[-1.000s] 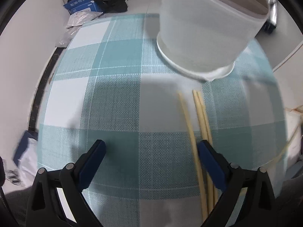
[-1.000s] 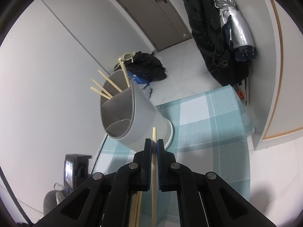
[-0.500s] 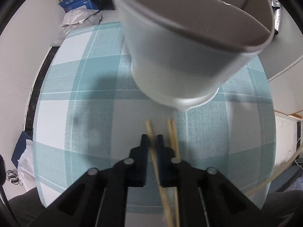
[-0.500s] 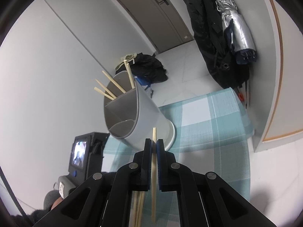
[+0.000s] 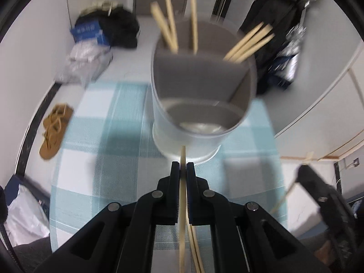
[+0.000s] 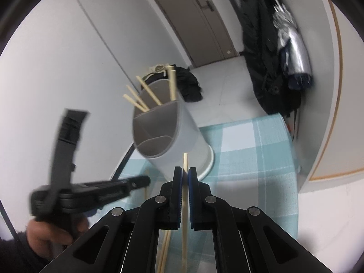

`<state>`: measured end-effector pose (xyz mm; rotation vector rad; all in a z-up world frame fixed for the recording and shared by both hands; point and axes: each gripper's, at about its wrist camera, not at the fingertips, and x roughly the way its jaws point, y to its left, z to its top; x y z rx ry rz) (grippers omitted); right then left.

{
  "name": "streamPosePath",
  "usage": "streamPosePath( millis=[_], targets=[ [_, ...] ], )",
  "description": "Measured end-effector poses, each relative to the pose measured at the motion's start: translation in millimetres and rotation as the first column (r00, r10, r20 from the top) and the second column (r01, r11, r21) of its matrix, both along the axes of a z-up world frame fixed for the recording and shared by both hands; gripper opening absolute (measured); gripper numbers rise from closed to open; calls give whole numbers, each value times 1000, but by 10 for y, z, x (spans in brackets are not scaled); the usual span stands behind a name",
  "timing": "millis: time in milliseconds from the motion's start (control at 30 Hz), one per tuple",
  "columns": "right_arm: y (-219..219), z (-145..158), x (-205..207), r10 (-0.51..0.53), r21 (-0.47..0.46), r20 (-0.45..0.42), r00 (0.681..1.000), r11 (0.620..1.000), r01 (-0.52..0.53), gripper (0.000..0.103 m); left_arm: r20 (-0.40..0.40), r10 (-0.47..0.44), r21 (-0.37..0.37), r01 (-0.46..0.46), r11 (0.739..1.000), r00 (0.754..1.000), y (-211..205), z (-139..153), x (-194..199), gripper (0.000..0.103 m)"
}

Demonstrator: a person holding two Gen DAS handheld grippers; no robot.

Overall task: Organize utensils
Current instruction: 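Lift both chopsticks and lower them into the white utensil holder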

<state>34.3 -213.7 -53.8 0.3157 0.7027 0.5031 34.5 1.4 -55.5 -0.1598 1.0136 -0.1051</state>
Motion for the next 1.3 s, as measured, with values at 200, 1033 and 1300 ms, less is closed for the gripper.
streamPosePath(
  millis=[200,1033,1300],
  targets=[
    [123,129,-233,-9,-39,79,997,999,12,4,159,-35,-32,40,999,987,-35,314,-372,1],
    [304,537,-677,-44,-84,242,969,994,66,4,294,-129,-15,140,990,947,-162,859,-597,1],
    [302,996,-528,-43,-54,285,958,997,60,4,304,-125,-56,148,987,944,-117,1279,-365,1]
  ],
)
